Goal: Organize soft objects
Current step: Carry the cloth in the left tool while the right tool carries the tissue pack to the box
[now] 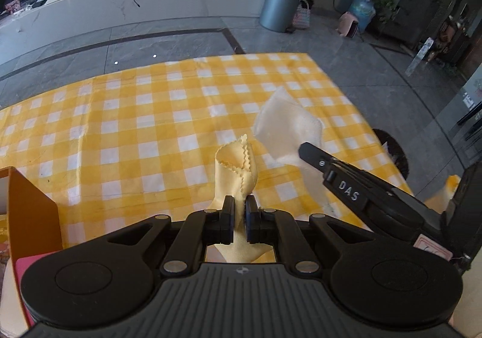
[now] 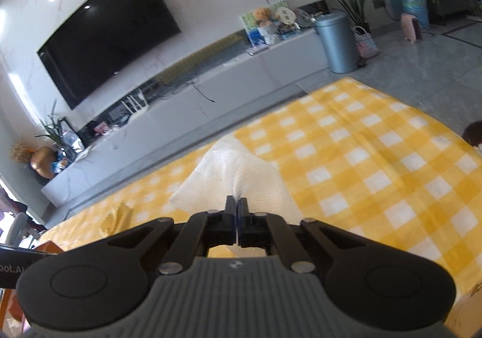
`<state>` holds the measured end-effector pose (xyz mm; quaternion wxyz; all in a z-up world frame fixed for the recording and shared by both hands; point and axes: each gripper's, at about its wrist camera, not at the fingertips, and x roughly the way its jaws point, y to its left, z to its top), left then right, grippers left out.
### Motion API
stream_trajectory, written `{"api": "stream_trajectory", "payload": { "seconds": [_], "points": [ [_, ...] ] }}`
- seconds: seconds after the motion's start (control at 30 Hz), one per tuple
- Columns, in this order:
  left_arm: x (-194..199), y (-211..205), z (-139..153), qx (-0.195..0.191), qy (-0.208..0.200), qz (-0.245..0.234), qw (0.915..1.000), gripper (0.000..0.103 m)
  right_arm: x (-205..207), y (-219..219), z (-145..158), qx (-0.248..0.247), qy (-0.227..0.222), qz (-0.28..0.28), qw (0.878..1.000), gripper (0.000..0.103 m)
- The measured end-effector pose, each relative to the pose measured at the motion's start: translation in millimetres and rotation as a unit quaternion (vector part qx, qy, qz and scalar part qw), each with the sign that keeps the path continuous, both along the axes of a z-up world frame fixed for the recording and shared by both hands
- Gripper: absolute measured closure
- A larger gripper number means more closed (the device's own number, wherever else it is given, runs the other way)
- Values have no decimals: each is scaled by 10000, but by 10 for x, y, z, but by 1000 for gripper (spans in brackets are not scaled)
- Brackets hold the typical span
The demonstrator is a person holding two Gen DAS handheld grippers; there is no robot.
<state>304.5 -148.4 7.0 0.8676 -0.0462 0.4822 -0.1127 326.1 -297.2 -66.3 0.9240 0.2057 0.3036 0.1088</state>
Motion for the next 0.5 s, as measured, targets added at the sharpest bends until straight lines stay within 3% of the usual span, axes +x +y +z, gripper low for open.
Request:
{"api": "stream_trajectory", "payload": {
  "seconds": [0.23, 0.5],
  "points": [
    [-313, 188, 376, -43, -551, 68, 9984, 96, -273, 242, 370, 144, -535, 183, 9983, 103],
    [-785, 553, 757, 381, -1408, 535, 9879, 96, -832, 658, 1058, -31, -1477, 567, 9874, 103]
  ]
}}
